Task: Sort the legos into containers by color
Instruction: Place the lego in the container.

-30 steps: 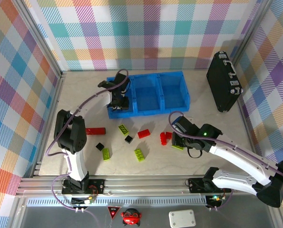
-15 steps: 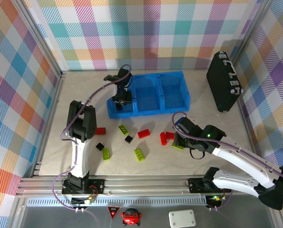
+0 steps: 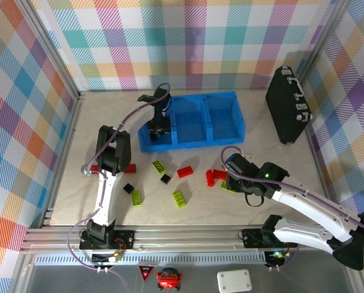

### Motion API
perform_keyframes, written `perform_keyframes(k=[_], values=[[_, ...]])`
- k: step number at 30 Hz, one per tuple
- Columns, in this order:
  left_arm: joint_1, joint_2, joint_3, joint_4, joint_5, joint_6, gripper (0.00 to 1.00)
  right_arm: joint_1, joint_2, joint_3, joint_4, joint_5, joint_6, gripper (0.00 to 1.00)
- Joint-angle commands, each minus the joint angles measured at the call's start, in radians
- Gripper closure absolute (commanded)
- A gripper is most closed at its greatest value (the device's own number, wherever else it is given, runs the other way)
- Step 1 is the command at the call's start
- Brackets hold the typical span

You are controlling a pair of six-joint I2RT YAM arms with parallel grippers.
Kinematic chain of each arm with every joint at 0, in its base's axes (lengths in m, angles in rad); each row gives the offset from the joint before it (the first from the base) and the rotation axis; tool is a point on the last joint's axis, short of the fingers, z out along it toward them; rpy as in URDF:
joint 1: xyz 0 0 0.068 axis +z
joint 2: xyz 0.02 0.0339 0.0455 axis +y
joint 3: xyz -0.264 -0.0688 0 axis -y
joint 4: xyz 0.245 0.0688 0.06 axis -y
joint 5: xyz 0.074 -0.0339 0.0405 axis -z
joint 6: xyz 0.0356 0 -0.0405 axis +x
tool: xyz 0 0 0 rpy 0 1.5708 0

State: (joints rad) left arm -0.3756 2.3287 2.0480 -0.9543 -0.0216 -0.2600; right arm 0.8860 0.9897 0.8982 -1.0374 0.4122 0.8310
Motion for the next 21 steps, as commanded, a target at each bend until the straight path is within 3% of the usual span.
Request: perform_keyframes(k=[1,21], values=[[0.009,0.026,0.036,-0.043,0.015,0.011,0.60,0.005,-0.018,-0.007,-0.019,0.023,0.017,0.48],[0.007,-0.004,0.027,-0.039,0.054,0.007,0.53,0.006,-0.013,0.007,-0.016,0.019,-0.003,0.48]])
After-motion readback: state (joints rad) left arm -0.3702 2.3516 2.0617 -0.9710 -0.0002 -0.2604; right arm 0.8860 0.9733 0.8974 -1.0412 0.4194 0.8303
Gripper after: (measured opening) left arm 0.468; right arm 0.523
